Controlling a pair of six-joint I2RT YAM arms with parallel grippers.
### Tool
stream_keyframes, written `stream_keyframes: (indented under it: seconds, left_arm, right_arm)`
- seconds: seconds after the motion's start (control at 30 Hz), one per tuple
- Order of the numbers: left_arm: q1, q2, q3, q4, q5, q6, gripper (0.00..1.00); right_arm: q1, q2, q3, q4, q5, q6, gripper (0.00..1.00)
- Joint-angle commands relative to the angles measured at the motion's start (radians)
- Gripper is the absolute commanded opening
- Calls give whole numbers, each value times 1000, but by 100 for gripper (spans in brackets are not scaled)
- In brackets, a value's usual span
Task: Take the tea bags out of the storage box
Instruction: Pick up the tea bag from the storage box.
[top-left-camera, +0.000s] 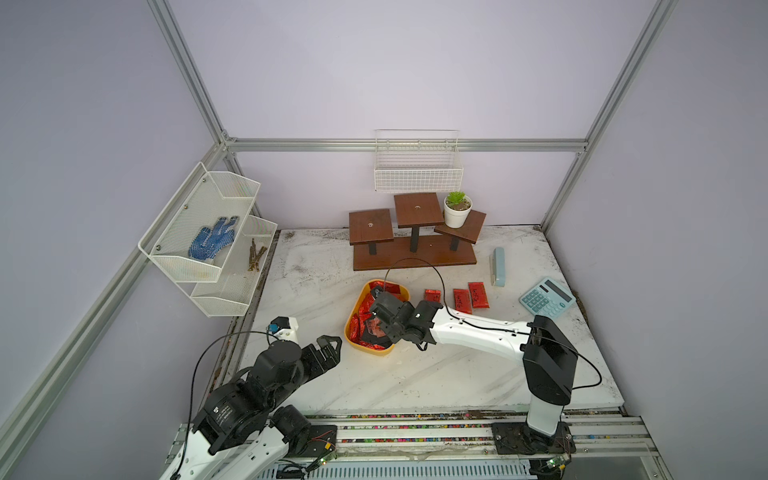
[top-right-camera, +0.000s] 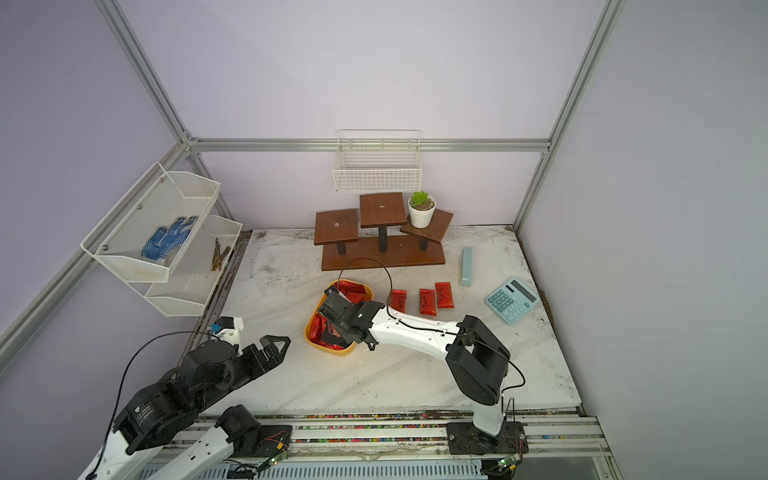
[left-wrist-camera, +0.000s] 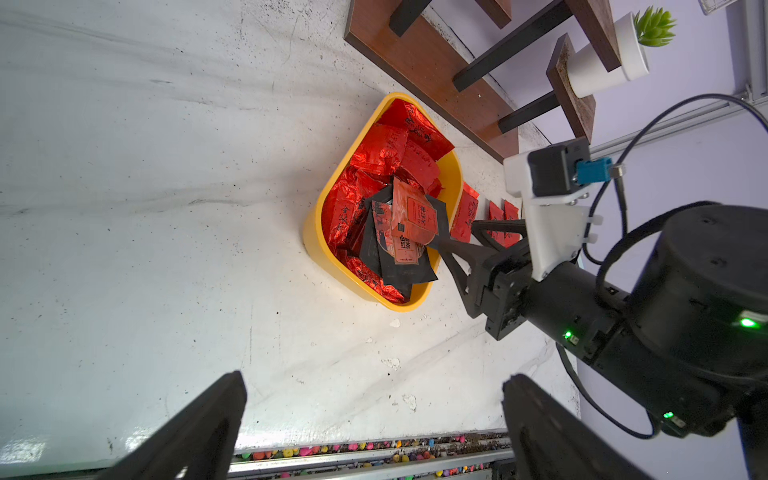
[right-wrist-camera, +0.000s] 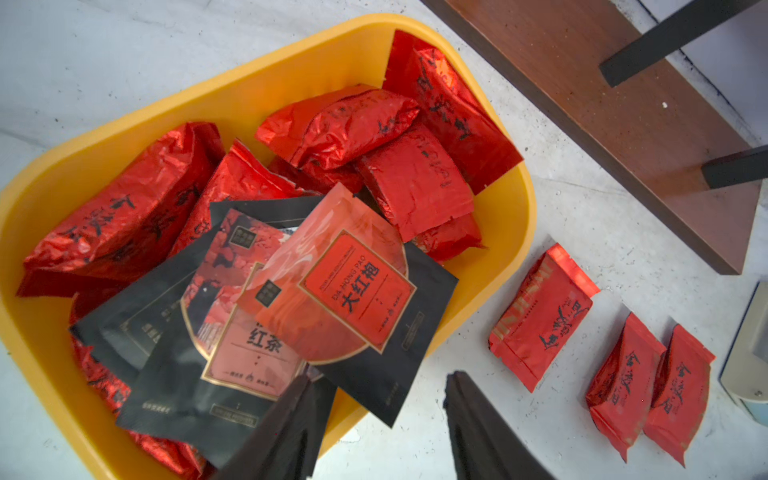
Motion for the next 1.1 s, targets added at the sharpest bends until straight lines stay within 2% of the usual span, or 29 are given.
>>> stream_keyframes:
  seconds: [0.0, 0.27, 0.57, 0.73, 0.87, 1.07]
  left_arm:
    - [6, -21, 37, -29, -36, 29, 100]
    - [8, -25, 48, -40, -45, 32, 100]
    - [8, -30, 46, -56, -49, 34, 100]
    - [6, -32, 42, -61, -50, 31, 100]
    - [7, -32, 43, -60, -51, 29, 100]
    - [6, -32, 45, -60, -48, 26, 100]
  right_arm:
    - [24, 32, 16, 12, 50, -45, 57]
    - [45, 71, 10, 23, 96, -60, 59]
    - [48, 153, 66, 14, 207, -65, 58]
    - [48, 176, 89, 33, 264, -65, 53]
    - [45, 199, 123, 38, 293, -65, 37]
    - [45, 231, 192, 12, 289, -61, 5]
